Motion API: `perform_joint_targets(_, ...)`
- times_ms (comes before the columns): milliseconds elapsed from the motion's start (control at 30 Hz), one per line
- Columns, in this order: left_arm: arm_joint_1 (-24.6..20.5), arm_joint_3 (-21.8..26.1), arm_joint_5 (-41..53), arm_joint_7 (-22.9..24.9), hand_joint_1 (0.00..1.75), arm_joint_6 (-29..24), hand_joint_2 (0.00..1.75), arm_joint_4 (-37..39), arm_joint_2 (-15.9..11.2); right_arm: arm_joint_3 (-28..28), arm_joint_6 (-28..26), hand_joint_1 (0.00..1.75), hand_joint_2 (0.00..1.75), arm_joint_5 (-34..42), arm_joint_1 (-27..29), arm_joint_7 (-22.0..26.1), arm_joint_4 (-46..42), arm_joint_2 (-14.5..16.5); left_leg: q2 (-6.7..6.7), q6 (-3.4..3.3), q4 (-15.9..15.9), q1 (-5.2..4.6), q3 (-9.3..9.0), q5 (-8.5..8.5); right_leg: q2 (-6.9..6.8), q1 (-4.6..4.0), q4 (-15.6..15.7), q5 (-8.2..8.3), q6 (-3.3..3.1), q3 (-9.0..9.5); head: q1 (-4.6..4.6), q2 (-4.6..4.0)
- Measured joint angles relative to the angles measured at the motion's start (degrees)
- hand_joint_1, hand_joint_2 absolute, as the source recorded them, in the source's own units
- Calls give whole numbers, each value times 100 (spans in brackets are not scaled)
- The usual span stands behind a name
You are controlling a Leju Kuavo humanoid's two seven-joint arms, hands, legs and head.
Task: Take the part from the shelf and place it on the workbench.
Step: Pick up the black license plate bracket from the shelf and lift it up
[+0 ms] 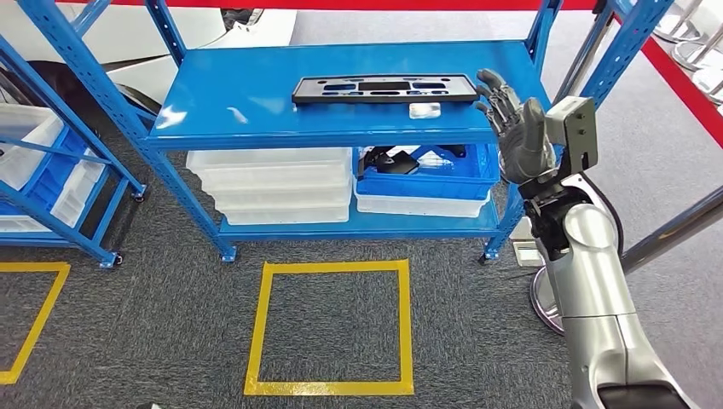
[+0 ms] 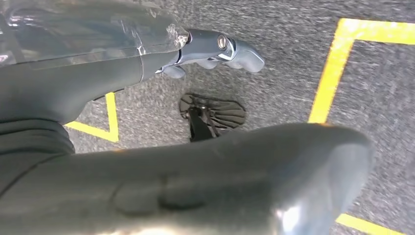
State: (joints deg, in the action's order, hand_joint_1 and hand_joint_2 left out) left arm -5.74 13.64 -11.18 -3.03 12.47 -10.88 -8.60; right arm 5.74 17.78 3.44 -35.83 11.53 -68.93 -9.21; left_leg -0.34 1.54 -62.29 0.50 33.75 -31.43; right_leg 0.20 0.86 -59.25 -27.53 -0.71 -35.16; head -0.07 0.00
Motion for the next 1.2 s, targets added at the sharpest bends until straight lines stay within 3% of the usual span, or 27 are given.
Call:
perform_joint_targets(67,11,-1,-8,2,0,-2,0,1,1,8,15,0,0,3,0,-12,-3,30,6,50,-718,16,377,-273,-16,1,13,-46,-51,69,-77,0)
perform_joint_targets(133,30,-2,-14,4,0,-4,0,3,3,16,24,0,0,3,13,-34,-3,52,6,73,-1256,30,738,-356,-18,-2,11,-105,-71,139,-125,0)
perform_joint_targets(167,36,-2,-15,6,0,-4,0,3,4,19,27,0,0,4,18,-47,-3,61,6,69,-1219,34,777,-222,-13,-1,10,-140,-67,188,-153,0)
perform_joint_targets(200,39,-2,-16,6,0,-4,0,4,4,20,28,0,0,7,19,-59,-4,68,6,57,-967,36,711,15,-8,-1,10,-180,-56,247,-183,0)
perform_joint_targets(267,42,-2,-16,6,0,-4,0,5,3,22,30,0,0,16,16,-79,-9,79,5,11,-219,25,453,481,-1,-7,11,-264,-16,346,-244,0)
perform_joint_targets(300,43,-2,-16,6,0,-4,0,7,3,23,29,0,0,22,14,-93,-12,82,5,-18,57,11,352,578,4,-12,10,-292,12,364,-261,0)
perform_joint_targets(400,47,-2,-14,6,0,-4,0,9,3,25,24,0,0,44,22,-141,-26,83,9,-97,265,-31,277,527,14,-14,39,-319,106,362,-243,0)
perform_joint_targets(500,44,-2,-14,6,0,-6,0,8,3,25,21,0,0,62,23,-151,-74,78,15,-161,345,2,208,513,10,-5,-30,-407,180,369,-211,0)
perform_joint_targets(567,40,-2,-14,6,0,-6,0,8,3,25,16,0,0,67,18,-154,-92,73,19,-217,394,15,130,489,4,2,-532,-627,201,134,-147,0)
perform_joint_targets(633,40,-2,-13,6,0,-6,0,8,4,25,13,0,0,69,43,-168,-95,71,18,-261,398,7,65,437,5,0,-1303,-870,218,-319,-73,0)
perform_joint_targets(667,42,-2,-12,6,0,-6,0,9,5,25,12,0,0,72,66,-183,-95,70,17,-269,393,4,32,405,5,1,-1537,-876,225,-498,-44,0)
perform_joint_targets(700,44,-2,-10,6,0,-6,0,9,7,25,13,0,0,77,84,-204,-96,69,14,-268,387,2,-8,370,5,1,-1581,-772,225,-590,-14,0)
perform_joint_targets(767,45,-2,-6,6,0,-6,0,9,9,25,16,0,0,99,98,-250,-114,69,7,-247,366,3,-109,282,1,1,-1011,-263,204,-455,43,0)
perform_joint_targets(833,39,-2,1,6,0,-6,0,9,9,28,13,0,0,120,103,-280,-141,72,2,-196,338,-8,-176,193,-6,-17,-339,68,163,-208,78,0)
perform_joint_targets(933,29,-2,17,2,0,-6,0,9,12,31,-14,0,0,131,139,-298,-175,76,4,-102,345,-14,-197,140,8,-52,-93,43,86,-110,67,0)
perform_joint_targets(1033,12,-2,36,-2,0,-6,0,9,13,32,-30,0,0,140,156,-301,-227,82,11,-2,176,-6,-177,2,8,-13,-19,15,4,-2,24,0)
perform_joint_targets(1067,6,-2,38,-3,0,-6,0,9,13,32,-31,0,0,144,157,-301,-242,86,11,26,-85,0,-63,-113,0,0,5,-3,-24,47,-12,0)
perform_joint_targets(1133,15,-3,39,-5,0,-6,0,9,15,32,-35,0,0,150,170,-303,-250,95,12,64,-838,15,352,-359,-8,-3,14,-58,-65,114,-91,0)
perform_joint_targets(1167,26,-3,40,-5,0,-6,0,9,15,32,-39,0,0,153,187,-305,-250,101,13,75,-1137,20,556,-405,-6,-6,12,-89,-73,147,-117,0)
perform_joint_targets(1200,37,-4,42,-5,0,-7,0,9,16,32,-46,0,0,156,205,-306,-250,109,13,77,-1248,21,678,-339,-1,-7,11,-124,-74,189,-141,0)
